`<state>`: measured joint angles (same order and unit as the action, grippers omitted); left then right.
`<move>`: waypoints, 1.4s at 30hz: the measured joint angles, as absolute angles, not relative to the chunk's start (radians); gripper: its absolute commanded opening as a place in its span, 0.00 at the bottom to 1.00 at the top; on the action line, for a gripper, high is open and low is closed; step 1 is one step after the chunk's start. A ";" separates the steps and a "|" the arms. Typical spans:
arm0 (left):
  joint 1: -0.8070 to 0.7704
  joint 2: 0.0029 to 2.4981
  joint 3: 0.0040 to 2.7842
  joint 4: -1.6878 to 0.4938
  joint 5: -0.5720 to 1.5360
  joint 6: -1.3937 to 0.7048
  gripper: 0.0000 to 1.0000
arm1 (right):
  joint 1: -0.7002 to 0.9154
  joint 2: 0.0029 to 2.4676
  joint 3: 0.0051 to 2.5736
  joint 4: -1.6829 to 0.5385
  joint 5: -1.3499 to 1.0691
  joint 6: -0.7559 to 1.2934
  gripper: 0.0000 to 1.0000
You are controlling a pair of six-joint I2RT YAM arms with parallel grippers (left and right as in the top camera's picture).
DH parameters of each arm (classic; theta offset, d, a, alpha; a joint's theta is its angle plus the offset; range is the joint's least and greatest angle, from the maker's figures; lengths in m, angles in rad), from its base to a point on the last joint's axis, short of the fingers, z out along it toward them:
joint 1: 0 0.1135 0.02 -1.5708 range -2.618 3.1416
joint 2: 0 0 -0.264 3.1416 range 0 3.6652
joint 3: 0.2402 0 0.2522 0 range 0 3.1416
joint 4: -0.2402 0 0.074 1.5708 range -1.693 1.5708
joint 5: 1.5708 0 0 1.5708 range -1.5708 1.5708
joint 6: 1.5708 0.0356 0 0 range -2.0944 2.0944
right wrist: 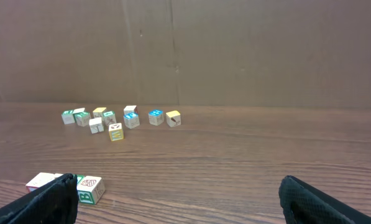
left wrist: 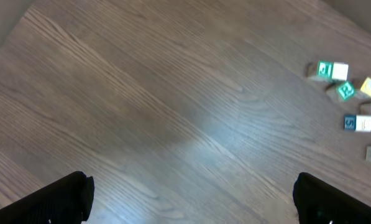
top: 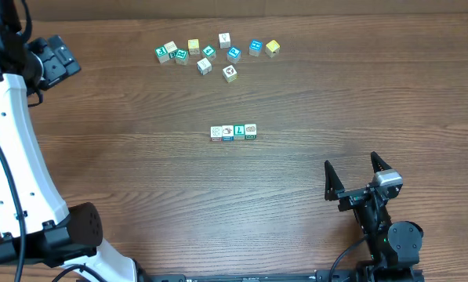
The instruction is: Form a horizontal line
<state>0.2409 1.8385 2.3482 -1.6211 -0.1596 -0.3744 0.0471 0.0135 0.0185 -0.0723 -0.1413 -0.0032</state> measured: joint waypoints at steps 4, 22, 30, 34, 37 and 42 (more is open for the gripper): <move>0.215 1.839 2.348 -1.589 -0.162 -0.374 1.00 | 0.047 0.014 0.019 -0.072 -0.141 -0.003 1.00; 0.137 1.832 2.289 -1.362 -0.108 -0.356 0.99 | 0.047 0.014 0.019 -0.072 -0.141 -0.004 1.00; 0.137 1.675 1.905 -1.066 -0.047 -0.352 1.00 | 0.047 0.014 0.019 -0.072 -0.141 -0.004 1.00; 0.137 1.558 1.669 -0.885 -0.037 -0.339 0.99 | 0.047 0.014 0.019 -0.072 -0.141 -0.003 1.00; 0.137 1.488 1.510 -0.774 -0.036 -0.331 1.00 | 0.047 0.014 0.019 -0.073 -0.141 -0.004 1.00; 0.137 1.417 1.281 -0.599 -0.035 -0.321 1.00 | 0.047 0.014 0.019 -0.073 -0.141 -0.004 1.00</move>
